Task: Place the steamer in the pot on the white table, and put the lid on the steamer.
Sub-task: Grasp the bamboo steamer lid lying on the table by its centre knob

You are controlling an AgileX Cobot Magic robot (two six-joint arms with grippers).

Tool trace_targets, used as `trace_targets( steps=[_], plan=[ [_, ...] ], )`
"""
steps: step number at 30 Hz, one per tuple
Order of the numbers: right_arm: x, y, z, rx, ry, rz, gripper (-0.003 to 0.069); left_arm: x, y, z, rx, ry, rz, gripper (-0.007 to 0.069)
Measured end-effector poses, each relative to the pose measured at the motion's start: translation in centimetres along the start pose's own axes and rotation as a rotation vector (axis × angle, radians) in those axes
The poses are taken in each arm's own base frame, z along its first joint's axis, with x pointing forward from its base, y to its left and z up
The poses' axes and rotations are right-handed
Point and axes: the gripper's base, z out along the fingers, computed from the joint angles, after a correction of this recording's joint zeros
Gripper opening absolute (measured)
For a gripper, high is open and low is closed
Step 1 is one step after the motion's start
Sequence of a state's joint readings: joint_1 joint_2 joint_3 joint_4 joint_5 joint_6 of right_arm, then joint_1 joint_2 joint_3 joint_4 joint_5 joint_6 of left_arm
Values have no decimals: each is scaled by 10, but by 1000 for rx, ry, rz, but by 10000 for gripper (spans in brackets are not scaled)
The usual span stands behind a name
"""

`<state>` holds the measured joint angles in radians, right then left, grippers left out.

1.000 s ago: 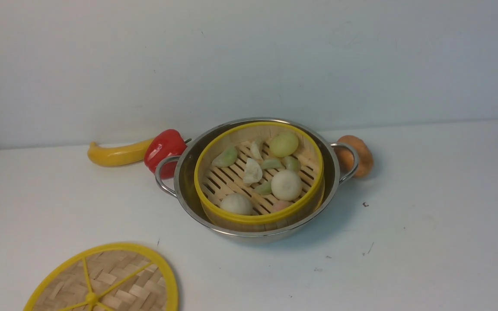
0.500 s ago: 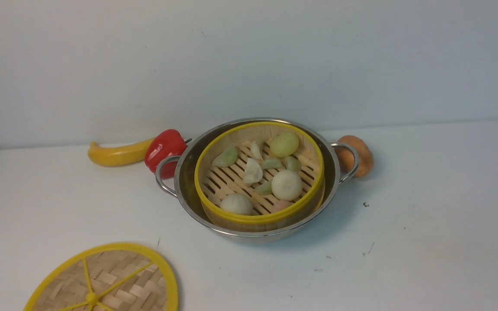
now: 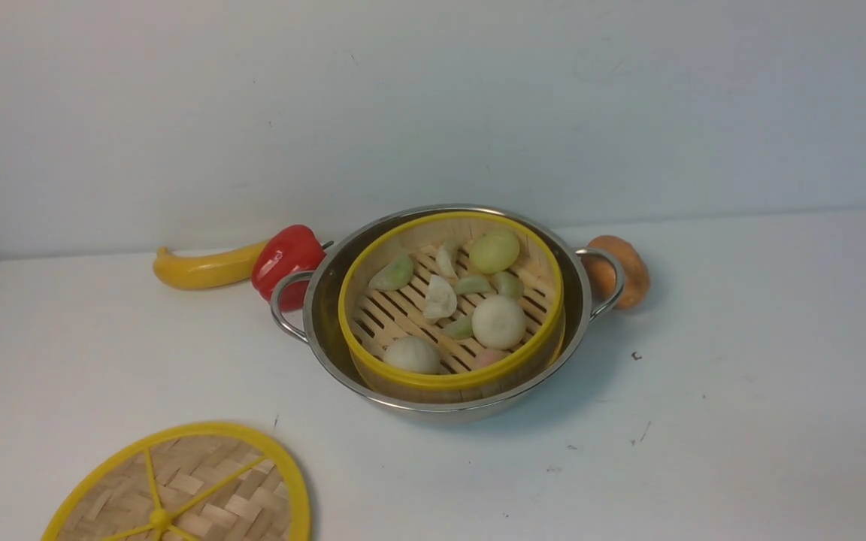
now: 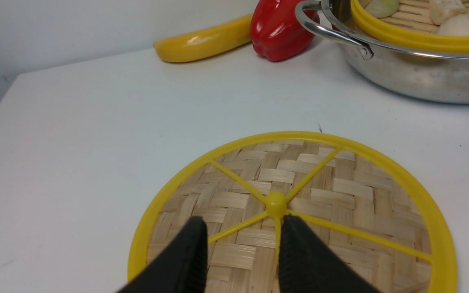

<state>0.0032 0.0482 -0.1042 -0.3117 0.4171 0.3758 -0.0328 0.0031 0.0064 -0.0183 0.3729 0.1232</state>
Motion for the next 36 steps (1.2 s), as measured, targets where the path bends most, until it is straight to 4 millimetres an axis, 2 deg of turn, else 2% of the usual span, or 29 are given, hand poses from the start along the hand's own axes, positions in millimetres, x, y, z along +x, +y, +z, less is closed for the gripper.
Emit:
trace_targets(
  steps=[5,8,9,12,36],
  plan=[
    [6,1,0,-20,11,-4,223,0,0,0,0,0,0,242],
    [16,1,3,-32,35,-10,232,0,0,0,0,-1,0,242],
    [26,2,6,-41,50,-14,237,0,0,0,0,-1,0,242],
    [32,3,8,-52,53,-5,239,0,0,0,0,-1,0,242],
    [29,4,8,-70,15,7,240,0,0,0,0,-1,0,242]
  ],
)
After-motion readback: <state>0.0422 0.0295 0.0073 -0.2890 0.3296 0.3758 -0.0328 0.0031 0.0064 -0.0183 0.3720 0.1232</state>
